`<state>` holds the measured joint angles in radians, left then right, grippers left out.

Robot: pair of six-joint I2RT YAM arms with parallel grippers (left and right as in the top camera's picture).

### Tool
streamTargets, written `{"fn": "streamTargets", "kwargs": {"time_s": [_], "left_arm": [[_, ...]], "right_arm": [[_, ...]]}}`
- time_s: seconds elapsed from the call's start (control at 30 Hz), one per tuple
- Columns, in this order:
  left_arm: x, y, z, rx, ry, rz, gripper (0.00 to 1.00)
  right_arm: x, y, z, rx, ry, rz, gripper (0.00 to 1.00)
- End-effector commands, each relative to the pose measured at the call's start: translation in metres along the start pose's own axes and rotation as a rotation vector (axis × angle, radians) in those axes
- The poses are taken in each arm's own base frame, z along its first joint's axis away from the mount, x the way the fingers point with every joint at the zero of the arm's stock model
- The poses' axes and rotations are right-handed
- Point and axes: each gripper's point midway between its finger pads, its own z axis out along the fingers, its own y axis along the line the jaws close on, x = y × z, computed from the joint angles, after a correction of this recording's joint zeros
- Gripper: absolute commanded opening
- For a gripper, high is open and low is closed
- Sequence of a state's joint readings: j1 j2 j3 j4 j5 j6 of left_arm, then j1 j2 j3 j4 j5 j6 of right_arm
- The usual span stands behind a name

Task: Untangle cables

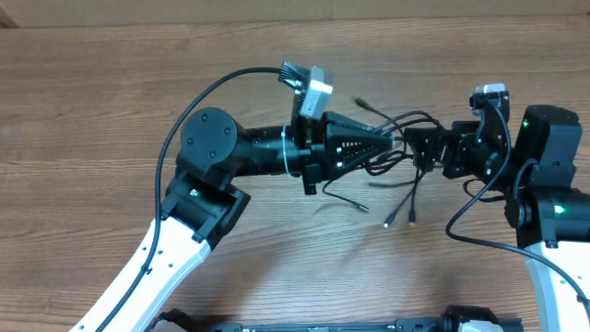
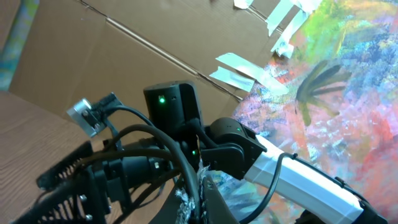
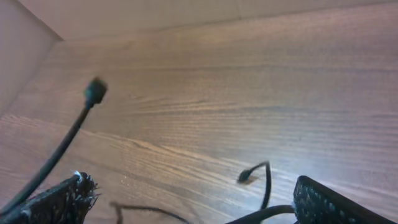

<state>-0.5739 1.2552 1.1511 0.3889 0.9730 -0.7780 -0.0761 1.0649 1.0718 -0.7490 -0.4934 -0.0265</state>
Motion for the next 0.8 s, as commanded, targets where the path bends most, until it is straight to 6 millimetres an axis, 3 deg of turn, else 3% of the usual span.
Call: {"fn": "streamTargets", "kwargs": {"time_s": [0.0,0.4,0.77], "left_arm": [[-0.017,-0.024,-0.010,0.041,-0.022,0.104,0.04],[-0.023,-0.013,-0.018,0.002,-0.041,0.097,0.04],[-0.033,0.007,-0.027,-0.083,-0.085,0.070,0.04]], "right_arm": [[0.001,-0.017,-0.007,0.102,-0.003,0.004,1.00],[-0.020,0.018,-0.071,0.111,-0.217,-0.102,1.00],[0.001,0.043,-0.071,-0.030,-0.146,-0.083,1.00]]}}
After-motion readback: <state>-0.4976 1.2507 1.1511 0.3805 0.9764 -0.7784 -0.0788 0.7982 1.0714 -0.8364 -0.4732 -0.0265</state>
